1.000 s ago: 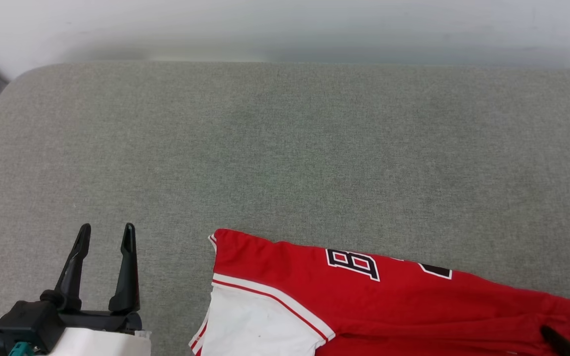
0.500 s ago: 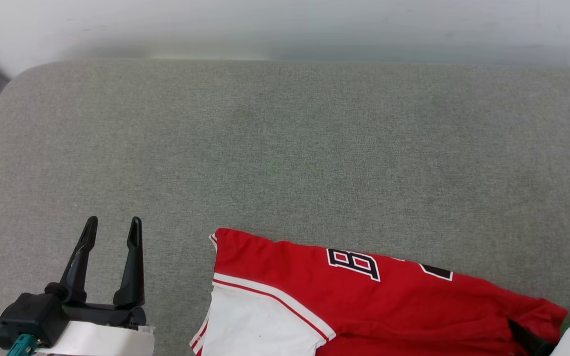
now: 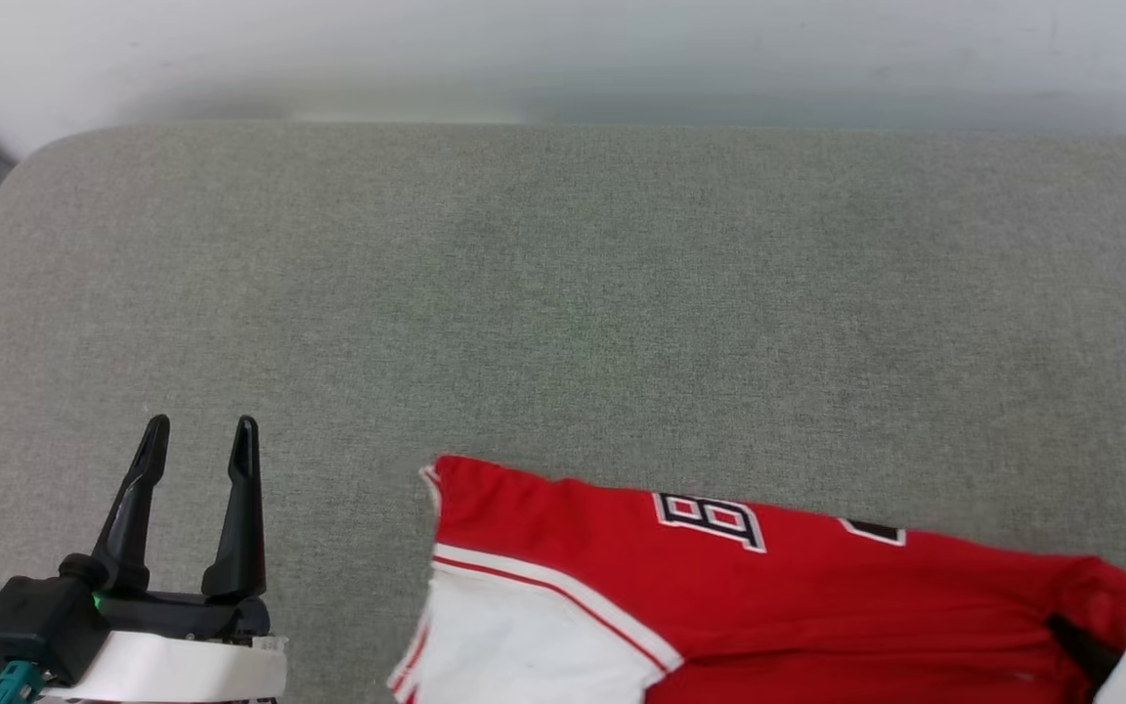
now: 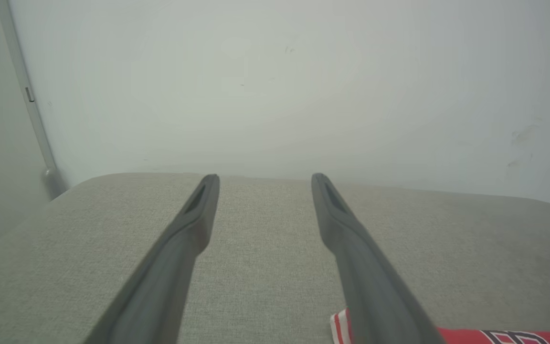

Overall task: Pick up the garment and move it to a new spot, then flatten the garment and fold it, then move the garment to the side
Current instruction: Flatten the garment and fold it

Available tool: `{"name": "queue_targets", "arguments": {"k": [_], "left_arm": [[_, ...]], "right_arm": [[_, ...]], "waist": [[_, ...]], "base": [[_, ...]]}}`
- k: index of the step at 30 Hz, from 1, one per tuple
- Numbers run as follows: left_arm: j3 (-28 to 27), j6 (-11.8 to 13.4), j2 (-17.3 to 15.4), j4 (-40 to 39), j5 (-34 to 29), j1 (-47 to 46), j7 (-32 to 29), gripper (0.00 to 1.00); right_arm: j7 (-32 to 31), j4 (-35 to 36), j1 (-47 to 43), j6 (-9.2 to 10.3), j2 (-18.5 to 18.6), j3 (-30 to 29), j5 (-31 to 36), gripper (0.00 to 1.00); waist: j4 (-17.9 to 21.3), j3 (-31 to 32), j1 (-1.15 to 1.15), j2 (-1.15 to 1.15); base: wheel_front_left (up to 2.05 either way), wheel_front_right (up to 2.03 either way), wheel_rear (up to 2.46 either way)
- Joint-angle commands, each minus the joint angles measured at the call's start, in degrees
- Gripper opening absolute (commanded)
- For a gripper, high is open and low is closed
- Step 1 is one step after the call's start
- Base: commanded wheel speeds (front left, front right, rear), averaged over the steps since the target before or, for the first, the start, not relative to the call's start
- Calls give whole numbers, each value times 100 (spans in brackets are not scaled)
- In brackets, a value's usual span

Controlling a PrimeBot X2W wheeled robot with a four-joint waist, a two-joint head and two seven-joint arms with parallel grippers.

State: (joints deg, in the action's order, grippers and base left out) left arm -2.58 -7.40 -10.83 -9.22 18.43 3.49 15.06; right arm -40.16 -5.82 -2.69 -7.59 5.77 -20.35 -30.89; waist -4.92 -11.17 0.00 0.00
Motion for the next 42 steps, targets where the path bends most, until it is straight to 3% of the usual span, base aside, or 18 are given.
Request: {"name": "queue_targets", "arguments": {"k": [1, 10, 16, 24, 30, 34, 42], "left_arm": [[-13, -7, -24, -27, 23, 10, 14, 100], [76, -8, -67, 11, 29, 15, 14, 100], [111, -7, -40, 73, 34, 100, 14, 100], [240, -8, -32, 159, 89, 287, 13, 100], [273, -8, -23, 151, 117, 330, 13, 100], [280, -8, -12, 153, 141, 350, 14, 100], [332, -8, 19, 208, 164, 262, 13, 100]], "right_arm": [[40, -98, 111, 18, 181, -284, 211, 0], [143, -378, 554, 13, 467, -1066, 835, 0], [-98, -163, 434, 12, 372, -802, 797, 0], [-865, 1017, -113, 11, 194, -199, 519, 0], [-1494, 1897, -354, 11, -159, 251, 29, 0], [-1817, 2078, -413, 11, -297, 525, -634, 0], [-1106, 1541, -195, 11, -301, 1579, -1981, 0]], "waist": [[10, 2, 0, 0], [32, 58, 0, 0], [77, 281, 0, 0], [131, 644, 0, 0], [90, 709, 0, 0], [18, 686, 0, 0], [-155, 635, 0, 0]], "base": [[0, 0, 0], [0, 0, 0], [0, 0, 0], [0, 0, 0], [0, 0, 0], [0, 0, 0], [0, 0, 0]]}}
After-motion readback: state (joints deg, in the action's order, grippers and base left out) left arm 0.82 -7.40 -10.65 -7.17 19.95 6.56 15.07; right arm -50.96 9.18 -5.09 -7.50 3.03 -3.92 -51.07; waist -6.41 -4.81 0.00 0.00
